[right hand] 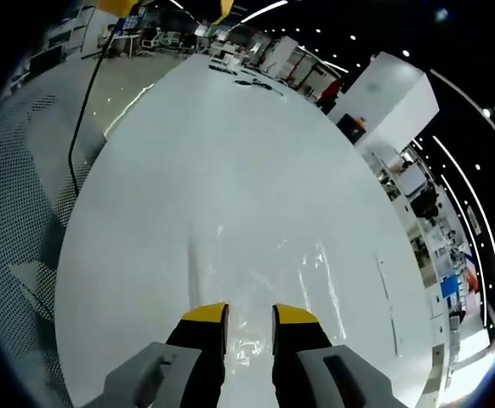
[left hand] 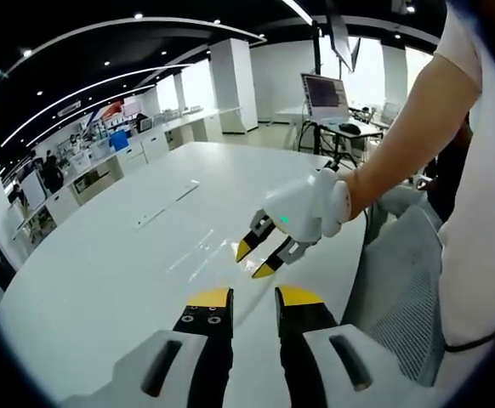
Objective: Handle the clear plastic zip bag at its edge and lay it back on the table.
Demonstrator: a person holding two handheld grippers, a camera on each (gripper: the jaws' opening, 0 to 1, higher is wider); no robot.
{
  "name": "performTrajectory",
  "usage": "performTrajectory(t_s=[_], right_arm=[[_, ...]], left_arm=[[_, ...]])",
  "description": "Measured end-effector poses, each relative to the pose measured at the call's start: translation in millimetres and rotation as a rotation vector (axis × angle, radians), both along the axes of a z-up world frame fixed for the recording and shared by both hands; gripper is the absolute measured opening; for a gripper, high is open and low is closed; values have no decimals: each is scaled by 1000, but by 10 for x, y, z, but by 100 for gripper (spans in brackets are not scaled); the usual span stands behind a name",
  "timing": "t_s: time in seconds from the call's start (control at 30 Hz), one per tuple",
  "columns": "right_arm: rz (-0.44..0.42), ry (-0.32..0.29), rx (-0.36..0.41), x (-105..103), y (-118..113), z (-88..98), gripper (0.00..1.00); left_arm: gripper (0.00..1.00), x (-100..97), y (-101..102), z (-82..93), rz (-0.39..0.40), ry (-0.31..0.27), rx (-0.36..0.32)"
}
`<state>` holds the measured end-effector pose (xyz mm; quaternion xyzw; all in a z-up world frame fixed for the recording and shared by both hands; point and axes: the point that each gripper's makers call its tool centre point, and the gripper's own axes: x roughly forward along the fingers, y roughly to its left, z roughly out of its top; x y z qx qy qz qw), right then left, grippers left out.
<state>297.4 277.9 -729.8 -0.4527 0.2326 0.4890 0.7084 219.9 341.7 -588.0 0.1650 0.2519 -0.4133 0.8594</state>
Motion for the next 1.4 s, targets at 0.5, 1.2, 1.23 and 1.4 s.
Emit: performTrajectory(t_s=[0.5, 1.2, 1.23, 1.4], right_arm=[[-32, 41, 39, -132, -114, -2, 22], [-220, 91, 354, -768, -471, 568, 34], [-228, 90, 382, -809, -483, 615, 34], [-292, 103, 435, -945, -575, 713, 38]], left_arm=[[17, -38, 74, -39, 19, 1, -5], [23, -446, 300, -280, 93, 36, -78], [24, -457, 303, -284, 96, 38, -80], [30, -501, 372, -376, 137, 53, -104]])
